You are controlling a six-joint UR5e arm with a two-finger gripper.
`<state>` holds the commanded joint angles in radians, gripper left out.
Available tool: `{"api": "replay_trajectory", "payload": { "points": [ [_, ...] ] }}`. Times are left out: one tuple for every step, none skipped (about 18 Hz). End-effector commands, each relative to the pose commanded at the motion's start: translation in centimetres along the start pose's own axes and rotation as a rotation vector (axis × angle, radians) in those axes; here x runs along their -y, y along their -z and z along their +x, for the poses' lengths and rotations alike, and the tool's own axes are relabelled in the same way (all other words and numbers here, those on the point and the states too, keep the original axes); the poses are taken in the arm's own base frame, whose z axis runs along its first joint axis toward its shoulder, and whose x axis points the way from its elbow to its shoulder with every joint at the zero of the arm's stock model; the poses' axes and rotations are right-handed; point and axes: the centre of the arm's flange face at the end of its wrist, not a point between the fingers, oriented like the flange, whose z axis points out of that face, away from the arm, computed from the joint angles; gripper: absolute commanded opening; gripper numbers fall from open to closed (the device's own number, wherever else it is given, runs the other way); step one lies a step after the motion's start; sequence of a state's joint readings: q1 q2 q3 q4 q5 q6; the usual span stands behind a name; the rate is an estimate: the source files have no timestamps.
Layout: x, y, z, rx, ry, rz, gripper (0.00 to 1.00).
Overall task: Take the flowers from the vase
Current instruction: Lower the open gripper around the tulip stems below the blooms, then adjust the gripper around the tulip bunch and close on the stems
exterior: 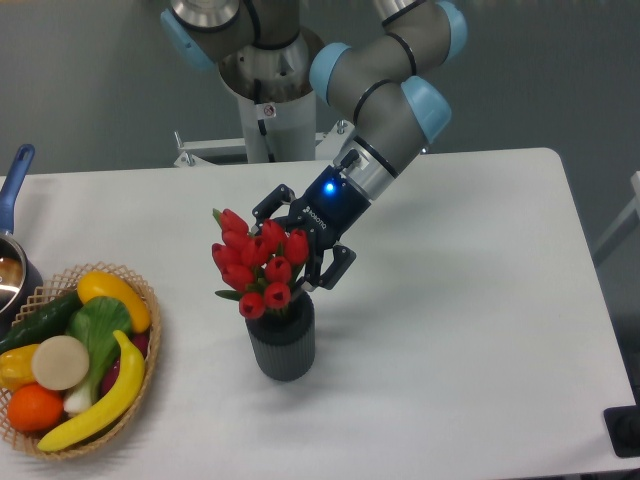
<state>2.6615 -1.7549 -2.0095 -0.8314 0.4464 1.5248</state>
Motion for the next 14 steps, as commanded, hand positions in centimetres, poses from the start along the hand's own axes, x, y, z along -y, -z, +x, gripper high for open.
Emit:
{"api": "replay_trajectory", "payload": {
  "points": [
    [0.02,0.00,0.00,0.000,0.000,0.002,0.86],
    [-0.04,-0.03,0.04,-0.001,0.001,0.002,0.81],
    [0.00,0.00,0.00,0.000,0.000,0.000,0.79],
    [0.00,0.00,0.00,0.000,0.000,0.000,0.72],
    [0.00,0.00,0.00,0.000,0.000,0.000,0.70],
    [0.00,0.00,0.00,0.000,0.000,0.000,0.69],
    [0.00,0.00,0.00,0.000,0.000,0.000,0.66],
    [-0.03,0.07,-0.04,0.001,0.001,0.000,0.64],
    [-0.03,0.06,-0.03,0.001,0.002,0.001,0.62],
    [-0.03,0.06,-0.03,0.001,0.004,0.001,0.57],
    [-0.09,0.04,0.01,0.000,0.009,0.001,0.55],
    [-0.08,0.04,0.01,0.001,0.017,0.001,0.54],
    [0.02,0.17,-0.05,0.003,0.021,0.001,0.52],
    [0.02,0.17,-0.05,0.003,0.027,0.001,0.48]
  ]
}}
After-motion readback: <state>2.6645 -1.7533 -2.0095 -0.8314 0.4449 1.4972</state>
